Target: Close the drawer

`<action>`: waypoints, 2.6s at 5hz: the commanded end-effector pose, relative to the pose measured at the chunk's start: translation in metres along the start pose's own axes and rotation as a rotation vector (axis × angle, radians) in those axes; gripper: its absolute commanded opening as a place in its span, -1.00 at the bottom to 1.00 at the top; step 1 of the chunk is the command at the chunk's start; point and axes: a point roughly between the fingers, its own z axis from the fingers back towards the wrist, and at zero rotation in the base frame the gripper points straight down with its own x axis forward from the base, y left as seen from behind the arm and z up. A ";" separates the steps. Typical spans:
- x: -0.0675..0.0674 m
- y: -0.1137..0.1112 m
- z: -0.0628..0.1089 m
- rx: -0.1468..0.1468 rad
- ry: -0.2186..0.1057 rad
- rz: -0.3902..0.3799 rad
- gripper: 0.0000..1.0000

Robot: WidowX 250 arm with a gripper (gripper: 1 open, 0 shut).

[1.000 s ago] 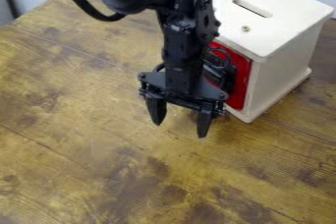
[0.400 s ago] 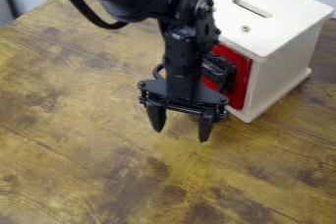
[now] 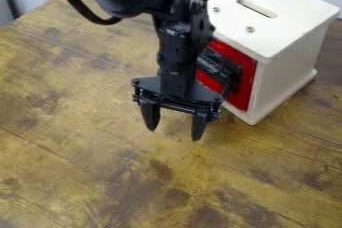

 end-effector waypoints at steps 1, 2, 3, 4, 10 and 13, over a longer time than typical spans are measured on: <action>0.022 0.007 0.053 -0.047 -0.158 0.000 1.00; 0.019 0.005 0.041 -0.025 -0.148 0.011 1.00; 0.015 0.003 0.029 -0.015 -0.119 0.024 1.00; 0.009 -0.007 0.018 -0.008 -0.092 0.035 1.00; 0.012 0.002 0.017 0.003 -0.094 0.249 1.00; 0.025 0.026 0.022 -0.016 -0.124 0.329 1.00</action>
